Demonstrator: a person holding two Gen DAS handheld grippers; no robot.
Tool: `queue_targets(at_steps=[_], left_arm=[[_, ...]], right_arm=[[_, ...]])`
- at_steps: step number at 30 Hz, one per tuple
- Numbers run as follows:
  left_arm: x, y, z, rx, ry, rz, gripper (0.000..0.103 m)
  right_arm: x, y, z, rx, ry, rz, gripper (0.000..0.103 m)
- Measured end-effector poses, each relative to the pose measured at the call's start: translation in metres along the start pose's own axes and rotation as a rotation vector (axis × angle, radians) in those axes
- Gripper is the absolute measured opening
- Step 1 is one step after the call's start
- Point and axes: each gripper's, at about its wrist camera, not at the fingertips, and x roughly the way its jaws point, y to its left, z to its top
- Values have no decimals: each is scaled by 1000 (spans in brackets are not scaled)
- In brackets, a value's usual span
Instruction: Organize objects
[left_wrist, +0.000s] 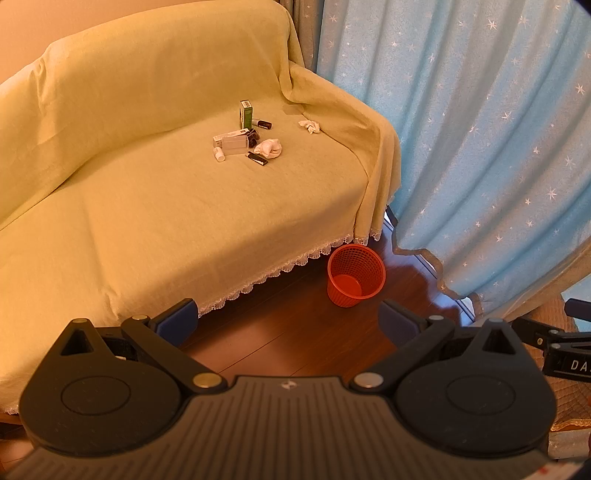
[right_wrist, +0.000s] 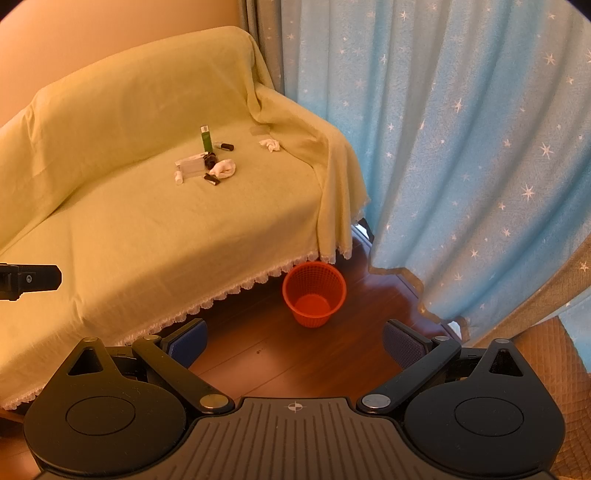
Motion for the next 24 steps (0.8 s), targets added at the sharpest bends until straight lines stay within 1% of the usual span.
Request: queue_targets(at_steps=[13,16,18,24], left_arm=[[0,-1,-1,-7,6,0,102],[1,1,-2,-10,9,-2,102],[1,2,-2,-12,9,-2,102],[4,7,-3,-20,16,-10,102]], right_arm=[[1,2,0,-6,2,-2,99],[1,1,0,-7,3,-2,99],[2,2,0,-32,8,15,99],[4,3,2,-37,19,14,99]])
